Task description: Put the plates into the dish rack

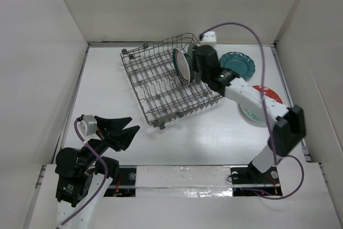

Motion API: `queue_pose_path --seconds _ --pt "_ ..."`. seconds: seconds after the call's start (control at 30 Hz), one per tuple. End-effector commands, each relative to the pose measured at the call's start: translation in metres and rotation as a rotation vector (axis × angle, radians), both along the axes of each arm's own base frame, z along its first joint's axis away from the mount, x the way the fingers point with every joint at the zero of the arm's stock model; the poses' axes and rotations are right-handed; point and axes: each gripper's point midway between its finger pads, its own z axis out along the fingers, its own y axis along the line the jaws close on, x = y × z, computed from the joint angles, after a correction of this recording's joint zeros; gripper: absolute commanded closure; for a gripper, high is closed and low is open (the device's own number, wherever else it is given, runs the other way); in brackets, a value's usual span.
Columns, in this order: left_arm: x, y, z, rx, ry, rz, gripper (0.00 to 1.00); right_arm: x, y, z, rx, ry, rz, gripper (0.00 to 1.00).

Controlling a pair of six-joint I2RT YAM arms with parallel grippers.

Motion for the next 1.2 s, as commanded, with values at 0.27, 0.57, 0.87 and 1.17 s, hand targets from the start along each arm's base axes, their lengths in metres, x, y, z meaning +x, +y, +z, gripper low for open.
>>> queue_pose_path --seconds 0.27,0.57,0.87,1.17 --pt "-0.024 0.006 0.02 -0.038 -0.145 -0.013 0.52 -0.074 -0.257 -0.037 0.628 -0.242 -0.579 0.95" --pt "-0.03 0.008 0.023 -0.046 -0.174 -0.013 0.51 -0.159 -0.383 -0.112 0.679 -0.259 -0.942 0.27" --pt "-0.034 0.009 0.024 -0.053 -0.192 -0.013 0.51 -0.16 -0.396 -0.188 0.826 -0.009 -0.926 0.28" --pt "-0.036 0.009 0.025 -0.056 -0.197 -0.014 0.51 -0.138 -0.388 -0.212 0.967 0.052 -0.843 0.49"
